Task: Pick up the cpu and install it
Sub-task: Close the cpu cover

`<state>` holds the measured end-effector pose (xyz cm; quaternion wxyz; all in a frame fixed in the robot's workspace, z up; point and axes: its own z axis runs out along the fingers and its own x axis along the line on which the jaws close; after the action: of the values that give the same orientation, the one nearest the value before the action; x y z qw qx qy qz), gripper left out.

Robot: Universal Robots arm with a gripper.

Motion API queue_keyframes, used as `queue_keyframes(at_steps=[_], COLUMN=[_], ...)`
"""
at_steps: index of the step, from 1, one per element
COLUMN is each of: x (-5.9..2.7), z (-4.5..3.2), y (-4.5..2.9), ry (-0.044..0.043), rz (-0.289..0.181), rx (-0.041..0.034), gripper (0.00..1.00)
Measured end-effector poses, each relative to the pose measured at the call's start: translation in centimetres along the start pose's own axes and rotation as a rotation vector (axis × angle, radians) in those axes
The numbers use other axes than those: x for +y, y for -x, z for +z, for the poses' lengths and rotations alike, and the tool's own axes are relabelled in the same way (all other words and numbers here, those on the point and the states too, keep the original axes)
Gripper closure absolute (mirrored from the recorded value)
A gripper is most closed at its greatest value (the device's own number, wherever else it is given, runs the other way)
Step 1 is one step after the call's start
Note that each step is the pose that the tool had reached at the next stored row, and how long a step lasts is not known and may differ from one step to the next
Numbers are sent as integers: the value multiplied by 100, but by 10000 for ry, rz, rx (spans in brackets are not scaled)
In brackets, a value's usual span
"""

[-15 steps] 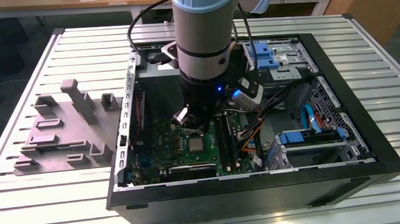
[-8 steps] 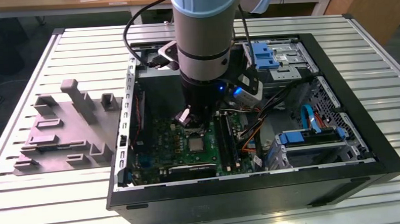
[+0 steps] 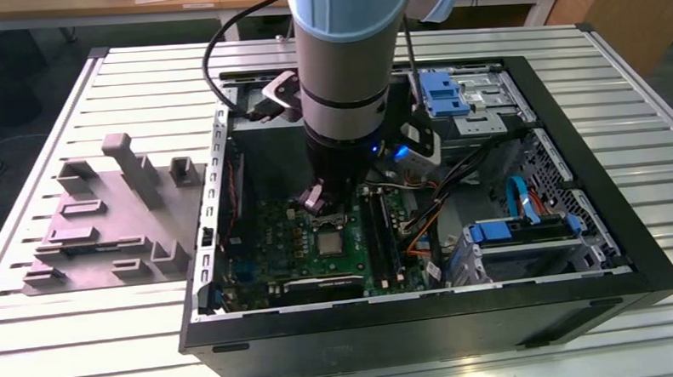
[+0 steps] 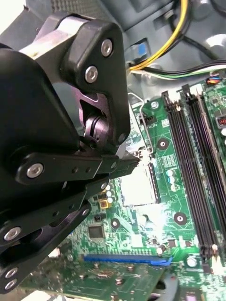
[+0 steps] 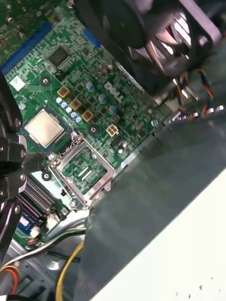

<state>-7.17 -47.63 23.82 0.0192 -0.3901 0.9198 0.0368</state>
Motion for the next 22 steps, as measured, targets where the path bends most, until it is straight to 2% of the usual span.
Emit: queue_keyframes(at_steps=[7, 9, 10, 14, 18, 19, 22], x=[-2, -14, -23, -67, -110, -115, -125], z=[33, 43, 47, 59, 79, 83, 91], y=[-2, 13, 21, 68, 115, 122, 138], ry=[79, 93, 124, 371, 478, 526, 767], rz=[-1244, -1350, -1364, -1406, -1433, -1439, -1459], rx=[67, 66, 32, -247, -368, -424, -711], gripper=[89, 89, 89, 89, 89, 89, 89])
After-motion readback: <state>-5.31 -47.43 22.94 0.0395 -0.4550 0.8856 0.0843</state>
